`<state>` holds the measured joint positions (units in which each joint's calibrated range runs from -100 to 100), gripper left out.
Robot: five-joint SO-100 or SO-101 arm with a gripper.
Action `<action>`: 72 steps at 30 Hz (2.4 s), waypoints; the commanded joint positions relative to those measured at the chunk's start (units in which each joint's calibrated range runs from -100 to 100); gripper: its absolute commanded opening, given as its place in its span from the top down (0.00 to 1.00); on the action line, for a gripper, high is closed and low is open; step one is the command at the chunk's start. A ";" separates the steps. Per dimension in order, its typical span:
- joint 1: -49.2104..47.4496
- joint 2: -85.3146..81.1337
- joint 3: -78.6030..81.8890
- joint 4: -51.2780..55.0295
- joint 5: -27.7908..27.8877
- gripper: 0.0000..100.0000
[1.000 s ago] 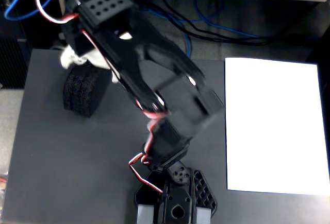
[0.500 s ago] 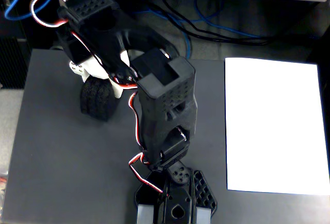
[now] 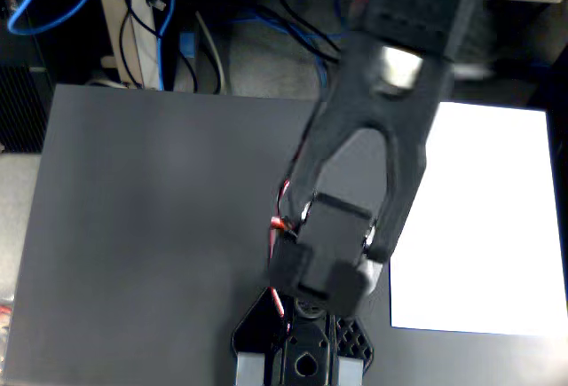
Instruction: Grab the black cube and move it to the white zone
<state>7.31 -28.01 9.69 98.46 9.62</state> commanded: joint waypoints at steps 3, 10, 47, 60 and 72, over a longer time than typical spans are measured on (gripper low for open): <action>26.76 -2.44 -5.25 0.77 3.63 0.99; 34.63 -1.43 -1.89 -3.86 4.05 0.99; 36.40 23.68 4.64 -11.75 4.31 0.90; 32.64 24.52 5.27 -11.07 4.31 0.73; 32.86 23.60 -20.93 1.20 2.06 0.73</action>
<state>40.40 -2.87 6.67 94.69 13.61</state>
